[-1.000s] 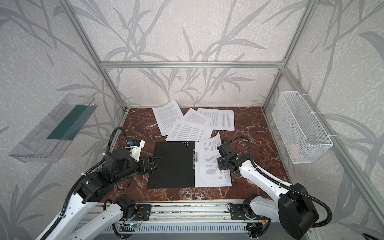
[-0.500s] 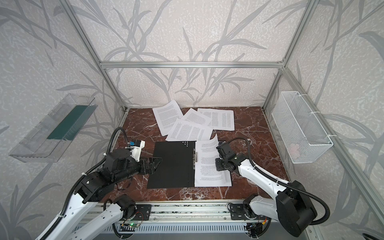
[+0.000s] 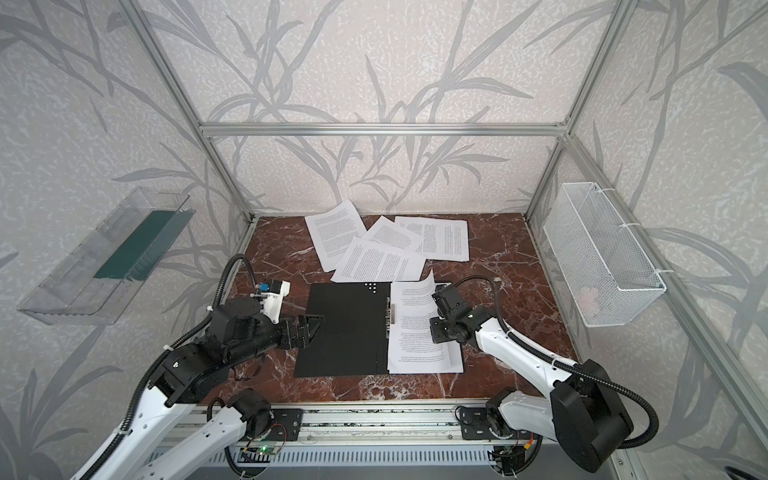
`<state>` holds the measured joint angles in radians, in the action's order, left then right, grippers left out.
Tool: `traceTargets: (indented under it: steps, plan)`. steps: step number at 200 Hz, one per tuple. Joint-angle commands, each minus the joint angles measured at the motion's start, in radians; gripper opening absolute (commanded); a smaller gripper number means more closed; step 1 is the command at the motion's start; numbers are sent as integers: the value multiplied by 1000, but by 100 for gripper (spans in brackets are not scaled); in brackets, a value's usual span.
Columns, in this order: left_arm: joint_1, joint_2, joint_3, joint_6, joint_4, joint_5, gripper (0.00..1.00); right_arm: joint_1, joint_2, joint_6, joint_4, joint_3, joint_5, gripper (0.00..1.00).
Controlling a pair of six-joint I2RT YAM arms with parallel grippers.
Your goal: Put the files into the folder
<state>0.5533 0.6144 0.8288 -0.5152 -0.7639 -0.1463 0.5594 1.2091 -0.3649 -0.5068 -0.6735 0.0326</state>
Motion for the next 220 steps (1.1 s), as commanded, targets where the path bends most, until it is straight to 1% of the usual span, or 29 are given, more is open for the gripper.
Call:
traceTargets:
  steps: [1, 34, 52, 155, 220]
  plan:
    - [-3, 5, -8, 11, -20, 15, 99, 9, -34, 8, -50, -9, 44, 0]
    - [-3, 5, -9, 12, -21, 16, 99, 14, -43, 12, -58, -12, 54, 0]
    - [-3, 7, -8, 11, -20, 16, 99, 28, -37, 12, -64, -17, 82, 0]
    - [-3, 11, -10, 9, -19, 15, 99, 35, -57, 18, -11, 2, 30, 0]
    - [-3, 10, -10, 7, -19, 17, 99, 34, -54, 16, -6, 3, 23, 0]
